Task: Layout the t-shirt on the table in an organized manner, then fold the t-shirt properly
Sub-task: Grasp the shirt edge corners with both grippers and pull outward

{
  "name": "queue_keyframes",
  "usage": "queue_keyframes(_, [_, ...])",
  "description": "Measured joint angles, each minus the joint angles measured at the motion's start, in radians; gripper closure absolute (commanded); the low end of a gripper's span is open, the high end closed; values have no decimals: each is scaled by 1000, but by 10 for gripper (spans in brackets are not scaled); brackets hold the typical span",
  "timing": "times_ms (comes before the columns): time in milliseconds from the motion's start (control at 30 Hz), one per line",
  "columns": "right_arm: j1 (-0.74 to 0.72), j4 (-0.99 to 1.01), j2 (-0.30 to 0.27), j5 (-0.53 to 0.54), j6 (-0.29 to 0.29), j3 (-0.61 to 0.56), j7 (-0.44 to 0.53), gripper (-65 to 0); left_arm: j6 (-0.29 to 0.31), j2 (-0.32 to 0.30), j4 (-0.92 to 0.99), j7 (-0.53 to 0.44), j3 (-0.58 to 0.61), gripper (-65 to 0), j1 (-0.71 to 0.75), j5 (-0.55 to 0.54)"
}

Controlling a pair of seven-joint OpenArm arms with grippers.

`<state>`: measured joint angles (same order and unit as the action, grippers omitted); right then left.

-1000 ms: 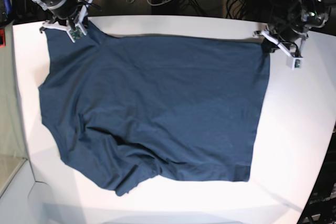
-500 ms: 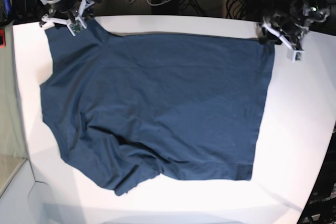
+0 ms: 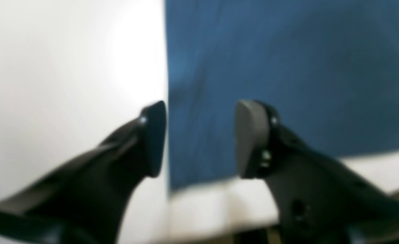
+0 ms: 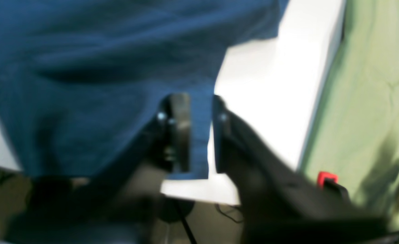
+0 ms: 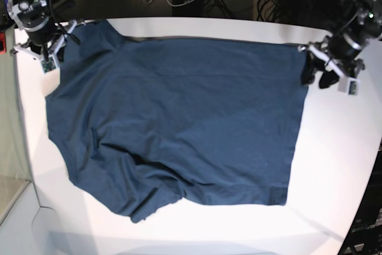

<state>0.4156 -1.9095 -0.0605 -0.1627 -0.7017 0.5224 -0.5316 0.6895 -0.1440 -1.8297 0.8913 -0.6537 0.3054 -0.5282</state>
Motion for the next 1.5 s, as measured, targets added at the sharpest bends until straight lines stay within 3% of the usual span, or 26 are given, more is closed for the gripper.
queue_keyframes(100, [-34, 49, 4, 6, 0, 0, 0, 0, 11, 40, 47, 49, 68, 0, -65, 10])
queue_keyframes(200, [-56, 117, 6, 4, -1, -5, 1, 0, 10, 55, 138, 40, 116, -22, -113, 76])
queue_keyframes(333, [-89, 190, 6, -3, 0, 0, -2, 0, 6, 75, 306, 42, 138, -1, -179, 235])
queue_keyframes(533, [-69, 215, 5, 2, 0, 0, 10, 0, 15, 60, 462, -136, 134, -2, -220, 246])
queue_keyframes(633, [-4, 200, 3, 18, 4, -16, 40, 0, 22, 58, 489, -172, 130, -2, -217, 232])
queue_keyframes(800, [114, 133, -4, 15, 22, -103, 60, 0, 22, 58, 483, -184, 129, -2, -201, 228])
queue_keyframes(933, [209, 21, 3, -5, 10, -173, -10, 0, 22, 58, 461, -166, 132, -2, -192, 227])
queue_keyframes(1033, [250, -81, 6, 5, 0, -199, 3, 0, 21, 59, 429, -166, 133, -2, -161, 229])
queue_keyframes(1300, [154, -74, -3, -1, -1, -130, -6, 0, 18, 58, 306, -121, 134, -2, -76, 266])
queue_keyframes(1500, [27, -66, -3, 2, 0, -116, 1, 0, 18, 21, 278, -110, 132, -2, -42, 270])
